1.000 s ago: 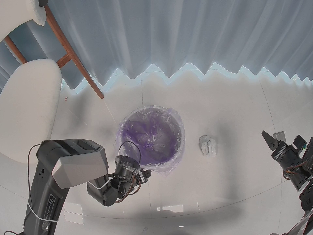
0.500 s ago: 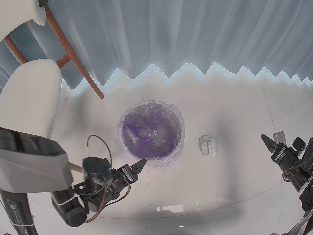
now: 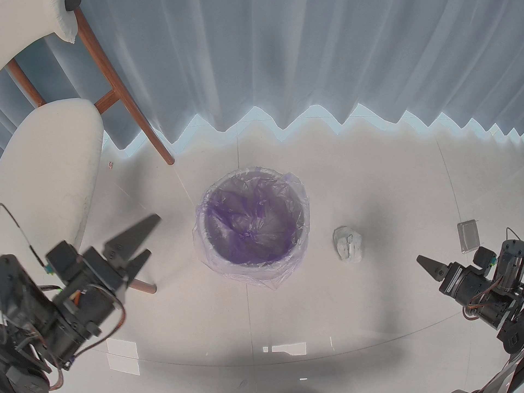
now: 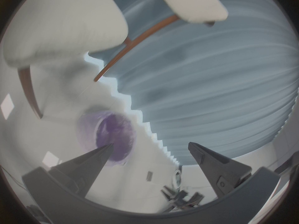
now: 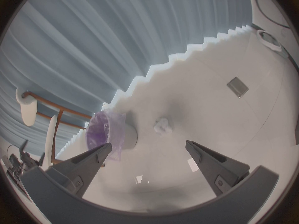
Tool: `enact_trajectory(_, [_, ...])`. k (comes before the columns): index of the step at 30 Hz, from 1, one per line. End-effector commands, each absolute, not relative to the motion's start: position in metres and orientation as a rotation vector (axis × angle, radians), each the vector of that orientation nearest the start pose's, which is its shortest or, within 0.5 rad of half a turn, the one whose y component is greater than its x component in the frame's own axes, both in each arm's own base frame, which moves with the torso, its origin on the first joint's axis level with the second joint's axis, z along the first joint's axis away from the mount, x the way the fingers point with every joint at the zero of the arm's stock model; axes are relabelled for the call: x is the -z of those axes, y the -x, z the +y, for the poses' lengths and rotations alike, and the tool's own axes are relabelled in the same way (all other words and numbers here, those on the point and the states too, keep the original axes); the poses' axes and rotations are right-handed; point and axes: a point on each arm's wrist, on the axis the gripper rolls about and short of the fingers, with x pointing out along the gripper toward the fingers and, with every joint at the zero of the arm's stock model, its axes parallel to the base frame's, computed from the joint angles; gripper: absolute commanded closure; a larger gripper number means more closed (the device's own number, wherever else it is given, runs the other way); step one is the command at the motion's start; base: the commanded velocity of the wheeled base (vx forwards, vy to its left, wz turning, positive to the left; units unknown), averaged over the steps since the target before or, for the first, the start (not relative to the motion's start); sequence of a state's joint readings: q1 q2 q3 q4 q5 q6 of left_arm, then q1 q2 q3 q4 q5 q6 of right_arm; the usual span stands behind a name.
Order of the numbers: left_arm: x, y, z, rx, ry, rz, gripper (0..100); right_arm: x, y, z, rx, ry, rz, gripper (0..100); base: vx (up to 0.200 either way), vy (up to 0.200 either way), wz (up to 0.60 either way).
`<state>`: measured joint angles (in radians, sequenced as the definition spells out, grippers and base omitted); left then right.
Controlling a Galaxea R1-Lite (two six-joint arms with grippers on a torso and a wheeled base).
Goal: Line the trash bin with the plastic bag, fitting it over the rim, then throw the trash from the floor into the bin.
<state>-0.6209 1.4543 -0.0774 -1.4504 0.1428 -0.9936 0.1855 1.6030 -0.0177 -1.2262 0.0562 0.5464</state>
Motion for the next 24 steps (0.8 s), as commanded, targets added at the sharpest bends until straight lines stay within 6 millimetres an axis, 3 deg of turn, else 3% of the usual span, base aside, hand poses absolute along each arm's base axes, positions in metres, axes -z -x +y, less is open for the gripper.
enact_trajectory(1, [-0.19,-0.114,-0.064,0.598,1.085,-0.077,0,-0.064,-0.176,0.044,-0.206,-0.501,0.594,0,0.0,0.0,0.0])
enact_trajectory(8, [-0.173,-0.106,-0.055,0.558,0.937,-0.048,0,-0.049,-0.184,0.055,-0.233,-0.467,0.677,0,0.0,0.0,0.0])
enact_trajectory(16, [-0.162,-0.112,-0.041,0.386,0.846,-0.015,0,-0.029,-0.205,0.065,-0.261,-0.45,0.661,0,0.0,0.0,0.0])
enact_trajectory(20, [-0.16,-0.114,-0.034,0.322,0.824,-0.02,0,-0.006,-0.226,0.08,-0.306,-0.449,0.63,0,0.0,0.0,0.0])
enact_trajectory(24, [-0.16,-0.115,-0.03,0.288,0.811,-0.035,0,-0.001,-0.248,0.08,-0.288,-0.465,0.586,0,0.0,0.0,0.0])
